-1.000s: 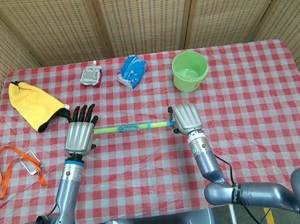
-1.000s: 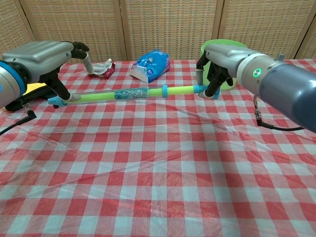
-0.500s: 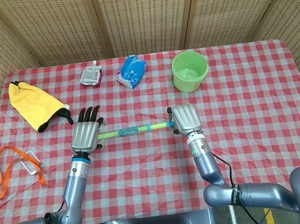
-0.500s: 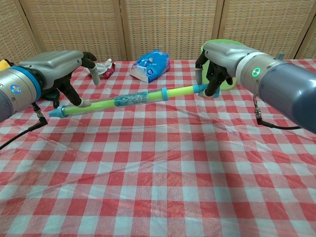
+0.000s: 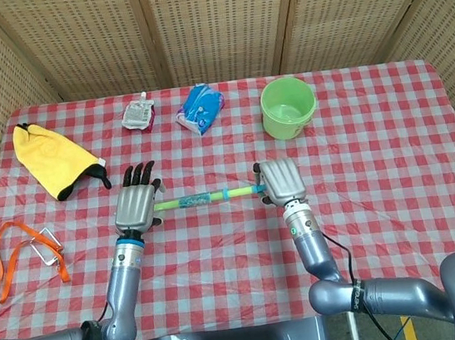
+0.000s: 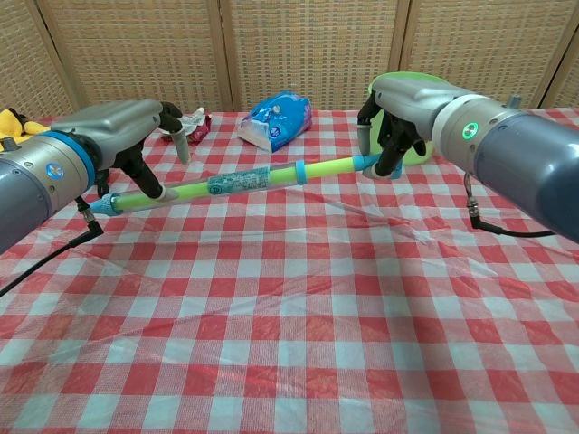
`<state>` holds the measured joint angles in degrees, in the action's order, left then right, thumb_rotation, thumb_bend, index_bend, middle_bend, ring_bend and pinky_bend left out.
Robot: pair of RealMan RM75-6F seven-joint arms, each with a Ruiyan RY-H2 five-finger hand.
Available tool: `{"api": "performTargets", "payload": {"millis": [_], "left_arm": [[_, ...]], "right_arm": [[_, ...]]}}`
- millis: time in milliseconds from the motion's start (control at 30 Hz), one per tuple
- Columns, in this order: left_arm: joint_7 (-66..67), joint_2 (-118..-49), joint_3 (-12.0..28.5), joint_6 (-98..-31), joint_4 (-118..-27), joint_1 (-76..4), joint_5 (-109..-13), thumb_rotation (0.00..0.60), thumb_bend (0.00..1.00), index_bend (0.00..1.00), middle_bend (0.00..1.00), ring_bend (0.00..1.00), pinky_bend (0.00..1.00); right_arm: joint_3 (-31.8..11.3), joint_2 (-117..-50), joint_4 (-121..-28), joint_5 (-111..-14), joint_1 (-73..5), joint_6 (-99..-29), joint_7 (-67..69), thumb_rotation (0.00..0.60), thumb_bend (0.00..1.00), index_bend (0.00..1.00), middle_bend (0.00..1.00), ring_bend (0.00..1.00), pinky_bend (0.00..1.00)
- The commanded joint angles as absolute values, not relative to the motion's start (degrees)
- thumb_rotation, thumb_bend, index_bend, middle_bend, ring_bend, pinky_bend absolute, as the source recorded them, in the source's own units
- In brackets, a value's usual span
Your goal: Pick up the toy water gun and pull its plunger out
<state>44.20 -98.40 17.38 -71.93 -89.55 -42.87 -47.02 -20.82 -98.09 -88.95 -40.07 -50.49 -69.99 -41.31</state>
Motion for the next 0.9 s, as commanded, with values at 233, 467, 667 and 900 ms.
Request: {"api": "performTargets", "payload": {"millis": [233,467,667,900], "left_arm": [[44.96,-100.25,17.09,-72.59,-87.88,-43.64,-46.15,0.6,0.23,0.41,0.0,0.0,0.0],[44.67,-101.23,16.6,-71.85,-87.01,-43.85,-45.38,0.6,0.23,0.41,0.0,0.0,0.0],[44.47,-101.82,15.98,-71.63,-86.29,-43.89,-45.44,0.6,0.23,0.41,0.0,0.0,0.0],[44.79,-102.54,16.02,-72.06,-85.86,-44.3,-45.73,0.6,0.22,0.42,0.0,0.0,0.0]], "right_arm": [[-20.78,-97.84,-89.15,-39.57,-50.44,-69.85,-41.01,0.6,0.54,0.8,1.0,0.98,0.74],[-20.77,-97.93,-89.0,-39.38,-50.52,-69.93,-40.88,0.6,0.54,0.8,1.0,0.98,0.74],[-20.92,-98.08,-88.97,-40.09,-50.62,-70.36,-40.36,0.6,0.54,0.8,1.0,0.98,0.74],[-20.87,-98.21,-89.4,-40.41,-50.63,-70.44,-39.94,0.6,0.54,0.8,1.0,0.98,0.74]]}}
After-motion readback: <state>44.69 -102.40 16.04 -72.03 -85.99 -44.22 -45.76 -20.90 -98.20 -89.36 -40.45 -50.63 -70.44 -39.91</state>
